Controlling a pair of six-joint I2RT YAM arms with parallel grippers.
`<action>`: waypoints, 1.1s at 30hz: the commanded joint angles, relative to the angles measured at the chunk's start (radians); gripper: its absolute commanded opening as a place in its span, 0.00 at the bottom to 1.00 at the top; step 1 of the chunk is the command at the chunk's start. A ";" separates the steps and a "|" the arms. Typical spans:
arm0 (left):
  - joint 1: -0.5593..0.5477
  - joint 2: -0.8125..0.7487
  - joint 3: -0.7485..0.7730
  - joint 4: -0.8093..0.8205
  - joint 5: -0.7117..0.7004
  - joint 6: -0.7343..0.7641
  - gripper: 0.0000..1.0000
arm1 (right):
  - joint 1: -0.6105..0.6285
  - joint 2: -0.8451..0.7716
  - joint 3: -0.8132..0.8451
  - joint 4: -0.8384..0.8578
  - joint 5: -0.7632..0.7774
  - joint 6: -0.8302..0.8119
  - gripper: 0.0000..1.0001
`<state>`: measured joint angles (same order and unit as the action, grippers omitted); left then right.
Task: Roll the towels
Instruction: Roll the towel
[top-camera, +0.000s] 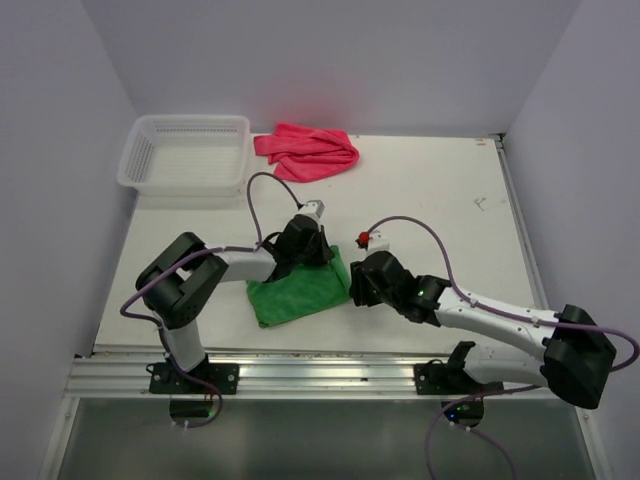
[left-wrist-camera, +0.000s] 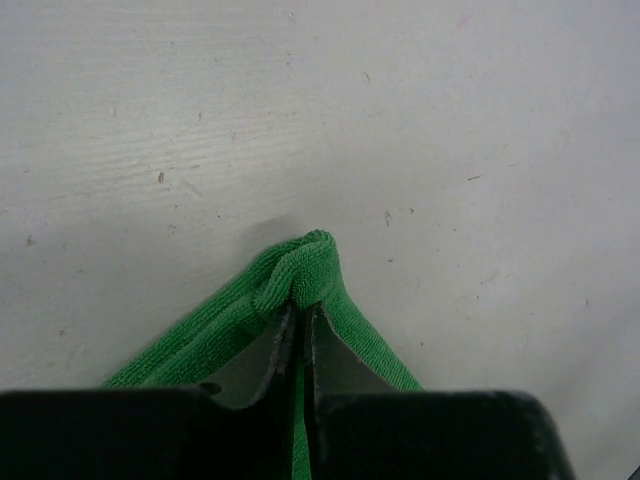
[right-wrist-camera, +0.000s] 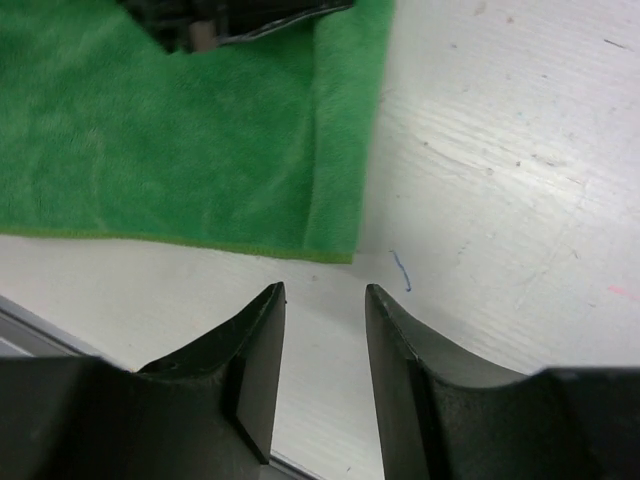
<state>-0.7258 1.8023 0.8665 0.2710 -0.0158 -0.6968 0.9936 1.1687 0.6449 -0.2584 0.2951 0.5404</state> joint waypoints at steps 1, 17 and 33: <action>0.012 -0.018 -0.044 -0.018 -0.046 0.000 0.00 | -0.111 -0.041 -0.037 0.076 -0.125 0.075 0.43; 0.012 -0.035 -0.095 0.019 -0.038 -0.030 0.00 | -0.271 0.118 -0.102 0.324 -0.389 0.245 0.45; 0.012 -0.029 -0.115 0.028 -0.035 -0.029 0.00 | -0.299 0.062 -0.159 0.404 -0.439 0.263 0.55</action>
<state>-0.7223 1.7721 0.7868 0.3573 -0.0288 -0.7254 0.7048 1.2694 0.4927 0.0875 -0.1043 0.7868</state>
